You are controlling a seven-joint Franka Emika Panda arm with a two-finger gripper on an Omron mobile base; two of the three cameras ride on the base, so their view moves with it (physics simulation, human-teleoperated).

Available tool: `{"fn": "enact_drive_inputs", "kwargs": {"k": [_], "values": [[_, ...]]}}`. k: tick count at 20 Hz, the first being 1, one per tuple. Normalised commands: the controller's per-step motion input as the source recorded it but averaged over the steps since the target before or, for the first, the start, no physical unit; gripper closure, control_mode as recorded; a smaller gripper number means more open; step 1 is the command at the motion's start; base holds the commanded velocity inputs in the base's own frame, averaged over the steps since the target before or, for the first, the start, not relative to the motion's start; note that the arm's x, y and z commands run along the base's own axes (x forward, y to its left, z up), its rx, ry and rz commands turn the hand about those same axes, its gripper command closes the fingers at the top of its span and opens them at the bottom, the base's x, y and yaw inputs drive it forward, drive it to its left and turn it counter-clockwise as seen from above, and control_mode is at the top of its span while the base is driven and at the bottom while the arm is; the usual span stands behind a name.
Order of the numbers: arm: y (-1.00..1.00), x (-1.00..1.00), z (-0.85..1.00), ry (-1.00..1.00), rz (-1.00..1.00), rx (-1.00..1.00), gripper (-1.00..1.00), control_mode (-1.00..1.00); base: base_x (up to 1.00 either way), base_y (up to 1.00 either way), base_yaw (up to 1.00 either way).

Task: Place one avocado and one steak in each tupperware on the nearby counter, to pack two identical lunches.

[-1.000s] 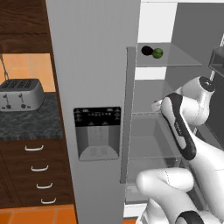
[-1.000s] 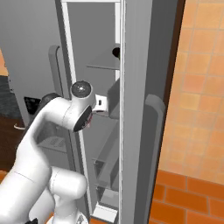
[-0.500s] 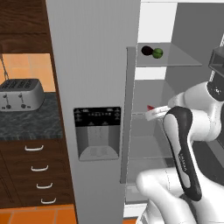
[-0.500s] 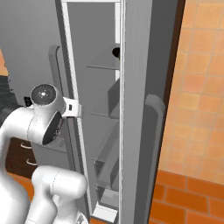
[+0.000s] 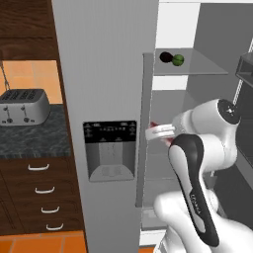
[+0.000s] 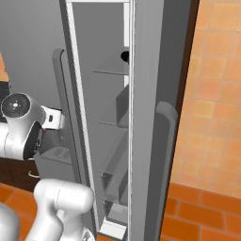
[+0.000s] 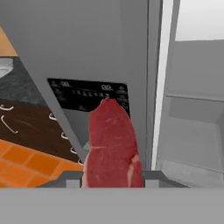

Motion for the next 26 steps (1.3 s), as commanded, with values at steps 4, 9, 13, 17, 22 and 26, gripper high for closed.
{"fn": "enact_drive_inputs", "kwargs": {"k": [4,9,13,17,22,26], "values": [[0.21,0.00,0.00,0.00,0.00,-0.04,1.00,1.00,0.00,0.32,0.00],[0.00,0.00,0.00,0.00,0.00,0.00,1.00,1.00,0.12,0.88,0.02],[0.00,0.00,0.00,0.00,0.00,0.00,1.00,1.00,0.21,0.98,0.00],[0.00,0.00,0.00,0.00,0.00,0.00,1.00,1.00,0.28,1.00,0.00],[0.00,0.00,0.00,0.00,0.00,0.00,1.00,1.00,0.37,1.00,0.00],[0.00,0.00,0.00,0.00,0.00,0.00,1.00,1.00,0.39,1.00,-0.01]]}}
